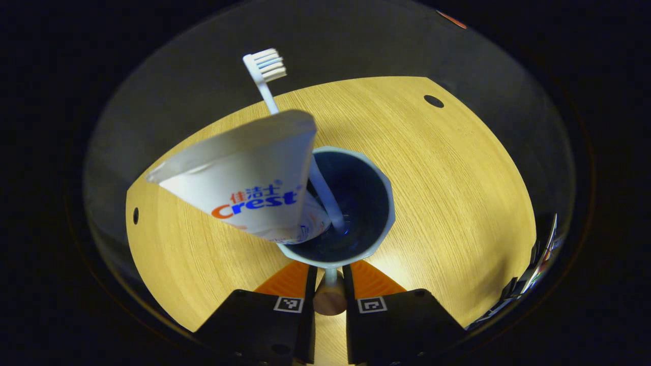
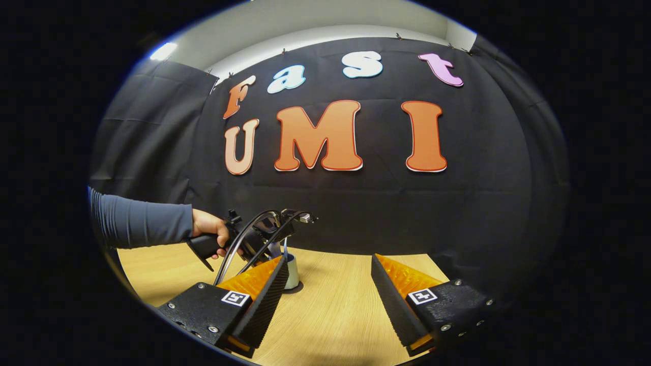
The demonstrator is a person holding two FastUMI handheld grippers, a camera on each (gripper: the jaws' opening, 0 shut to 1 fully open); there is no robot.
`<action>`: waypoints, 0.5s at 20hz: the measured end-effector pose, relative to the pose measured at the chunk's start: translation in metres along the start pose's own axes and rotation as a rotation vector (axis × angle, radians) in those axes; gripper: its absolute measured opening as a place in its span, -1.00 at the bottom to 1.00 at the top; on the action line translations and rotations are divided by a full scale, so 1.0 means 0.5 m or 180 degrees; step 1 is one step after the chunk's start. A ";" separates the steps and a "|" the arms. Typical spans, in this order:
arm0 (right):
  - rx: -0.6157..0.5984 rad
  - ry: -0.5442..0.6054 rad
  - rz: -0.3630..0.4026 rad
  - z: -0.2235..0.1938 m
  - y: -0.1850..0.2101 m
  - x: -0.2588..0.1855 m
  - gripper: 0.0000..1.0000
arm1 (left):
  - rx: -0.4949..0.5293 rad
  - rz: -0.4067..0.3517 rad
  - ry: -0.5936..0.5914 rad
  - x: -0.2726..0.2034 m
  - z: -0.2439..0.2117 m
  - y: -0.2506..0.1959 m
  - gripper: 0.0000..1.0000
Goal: Put the toothbrush and toothpaste on the desktop into the cup, then pick up the cup and place it on the coaster on the desktop.
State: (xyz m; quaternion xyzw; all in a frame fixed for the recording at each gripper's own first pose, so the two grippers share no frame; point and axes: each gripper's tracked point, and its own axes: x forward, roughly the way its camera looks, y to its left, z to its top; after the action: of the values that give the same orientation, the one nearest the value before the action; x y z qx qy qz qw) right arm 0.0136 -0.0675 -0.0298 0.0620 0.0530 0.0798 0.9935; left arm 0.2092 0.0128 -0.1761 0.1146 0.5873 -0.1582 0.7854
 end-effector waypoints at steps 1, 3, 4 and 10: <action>0.0008 0.0014 -0.0002 -0.003 0.000 -0.003 0.95 | -0.0023 -0.0014 -0.0041 -0.004 0.005 -0.002 -0.49; 0.0031 0.0025 -0.0014 -0.004 -0.002 -0.001 0.95 | 0.0019 -0.0066 -0.0180 -0.027 0.008 -0.006 -0.04; 0.0039 0.0033 -0.0022 -0.006 -0.002 -0.001 0.95 | 0.0051 -0.0055 -0.0246 -0.046 0.010 -0.005 0.38; 0.0042 0.0000 -0.0051 0.009 0.020 0.005 0.95 | 0.0139 0.0273 -0.1034 -0.191 0.009 0.011 1.00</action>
State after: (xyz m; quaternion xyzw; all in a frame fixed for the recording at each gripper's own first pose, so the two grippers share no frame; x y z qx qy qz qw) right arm 0.0149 -0.0580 -0.0245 0.0680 0.0540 0.0715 0.9937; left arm 0.1903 0.0272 -0.0834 0.1295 0.4436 -0.1537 0.8734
